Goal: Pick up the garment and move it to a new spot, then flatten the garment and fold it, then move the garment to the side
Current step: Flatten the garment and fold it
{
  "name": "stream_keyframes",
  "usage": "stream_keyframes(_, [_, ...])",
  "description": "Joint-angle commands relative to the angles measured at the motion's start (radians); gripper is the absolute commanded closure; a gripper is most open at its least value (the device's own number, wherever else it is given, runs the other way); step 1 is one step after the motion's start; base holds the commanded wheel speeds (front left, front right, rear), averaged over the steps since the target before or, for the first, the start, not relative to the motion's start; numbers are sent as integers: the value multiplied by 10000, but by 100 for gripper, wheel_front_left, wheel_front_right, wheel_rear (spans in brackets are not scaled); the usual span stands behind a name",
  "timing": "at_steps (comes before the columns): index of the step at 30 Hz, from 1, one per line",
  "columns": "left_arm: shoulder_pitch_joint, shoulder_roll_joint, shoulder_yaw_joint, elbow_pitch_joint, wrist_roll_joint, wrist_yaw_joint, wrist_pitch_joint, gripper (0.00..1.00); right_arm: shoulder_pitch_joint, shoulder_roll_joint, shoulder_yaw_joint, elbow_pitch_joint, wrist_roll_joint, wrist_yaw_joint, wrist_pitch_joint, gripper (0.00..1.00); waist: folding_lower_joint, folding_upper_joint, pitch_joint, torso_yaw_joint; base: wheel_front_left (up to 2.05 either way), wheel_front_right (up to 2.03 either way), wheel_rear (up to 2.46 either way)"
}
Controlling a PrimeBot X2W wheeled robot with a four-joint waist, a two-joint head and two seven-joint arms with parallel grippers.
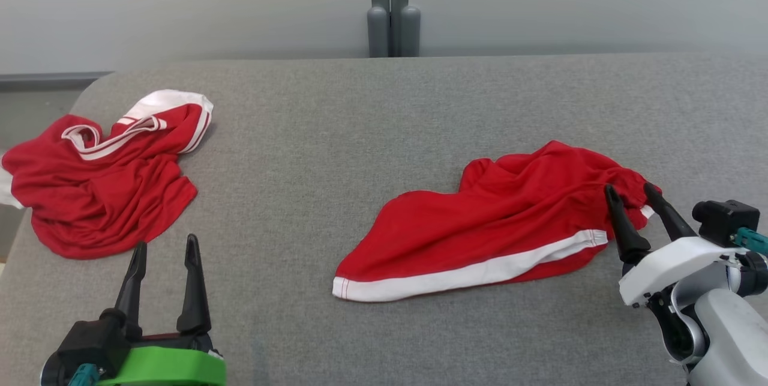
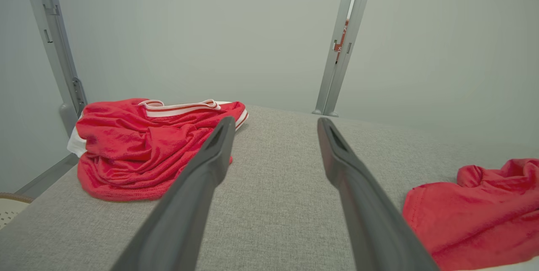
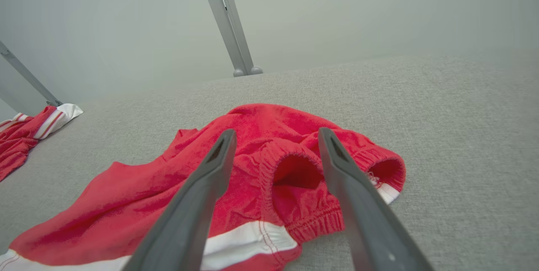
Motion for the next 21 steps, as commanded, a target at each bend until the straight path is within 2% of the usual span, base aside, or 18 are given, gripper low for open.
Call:
stream_keyframes(1, [234,46,151,-73,20,60,-4,0,251,-4,-73,-353,-131,4,-173,0,0,0,-391,-366,0,0,0])
stream_keyframes(6, [434,92,572,-267,87,75,-4,0,761,205,-740,-1699,-791,4,-413,0,0,0,-530,-646,0,0,0])
stream_keyframes(12, [465,29,702,-343,182,-29,-5,0,1517,1173,-1698,-3394,-1840,4,-430,0,0,0,-641,-718,0,0,0])
stream_keyframes(16, [519,-4,573,-145,249,-201,-5,0,1939,1619,-1848,-3663,-2293,4,-431,0,0,0,-680,-722,0,0,0])
stream_keyframes(21, [493,-29,480,80,471,-286,-5,0,2021,1777,-1778,-3511,-2682,4,-433,0,0,0,-666,-748,0,0,0])
